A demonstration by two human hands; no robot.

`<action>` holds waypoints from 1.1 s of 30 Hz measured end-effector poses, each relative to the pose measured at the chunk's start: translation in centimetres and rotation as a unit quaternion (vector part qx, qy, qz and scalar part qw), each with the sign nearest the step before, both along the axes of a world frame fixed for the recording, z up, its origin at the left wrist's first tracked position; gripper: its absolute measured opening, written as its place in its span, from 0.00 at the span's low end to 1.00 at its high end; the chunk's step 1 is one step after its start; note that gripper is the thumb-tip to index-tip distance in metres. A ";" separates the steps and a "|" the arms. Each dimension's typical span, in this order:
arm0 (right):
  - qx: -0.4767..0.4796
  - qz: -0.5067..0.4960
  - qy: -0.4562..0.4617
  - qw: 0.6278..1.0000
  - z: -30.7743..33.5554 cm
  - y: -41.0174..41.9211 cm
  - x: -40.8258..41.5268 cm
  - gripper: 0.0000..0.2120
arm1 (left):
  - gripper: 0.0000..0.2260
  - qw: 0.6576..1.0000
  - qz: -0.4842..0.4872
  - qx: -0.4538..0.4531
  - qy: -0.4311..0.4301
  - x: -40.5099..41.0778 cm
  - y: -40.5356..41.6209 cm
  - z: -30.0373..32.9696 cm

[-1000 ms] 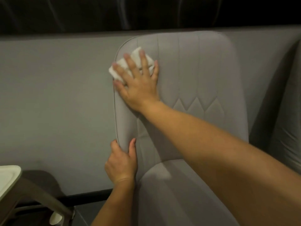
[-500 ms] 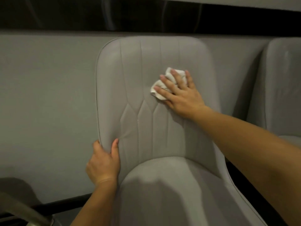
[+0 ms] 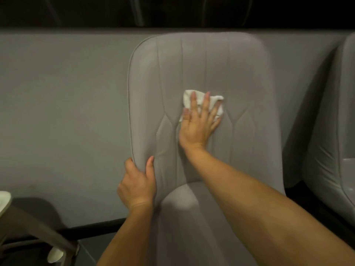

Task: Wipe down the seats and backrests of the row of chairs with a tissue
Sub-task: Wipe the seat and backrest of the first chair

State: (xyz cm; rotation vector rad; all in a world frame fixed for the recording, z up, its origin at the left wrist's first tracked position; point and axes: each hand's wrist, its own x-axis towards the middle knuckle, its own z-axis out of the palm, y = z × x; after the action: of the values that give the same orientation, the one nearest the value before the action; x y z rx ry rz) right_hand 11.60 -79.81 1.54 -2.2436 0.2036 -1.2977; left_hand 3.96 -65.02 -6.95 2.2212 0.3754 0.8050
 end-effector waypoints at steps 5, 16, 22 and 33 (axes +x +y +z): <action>-0.175 0.174 -0.038 0.968 -2.7 6.5 -0.7 0.24 | 0.27 1.000 -0.013 0.022 -0.005 -0.1 0.2 -0.1; -0.511 -0.022 0.013 0.859 -2.2 -18.2 -2.5 0.28 | 0.31 0.999 0.018 0.020 -0.023 0.4 0.1 -0.7; -0.361 -0.120 0.068 0.922 -3.5 -16.6 -3.8 0.28 | 0.28 0.999 0.016 0.013 -0.025 0.3 -0.1 -0.6; -0.090 0.114 0.017 0.989 -9.2 3.1 -2.5 0.25 | 0.31 0.999 0.012 0.015 -0.049 0.3 -0.1 -0.6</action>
State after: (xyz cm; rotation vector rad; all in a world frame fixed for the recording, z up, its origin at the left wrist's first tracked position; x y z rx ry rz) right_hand 9.14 -76.66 -7.62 -2.3582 -0.1614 -1.1955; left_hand 4.23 -65.13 -7.50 2.1990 0.3453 0.9356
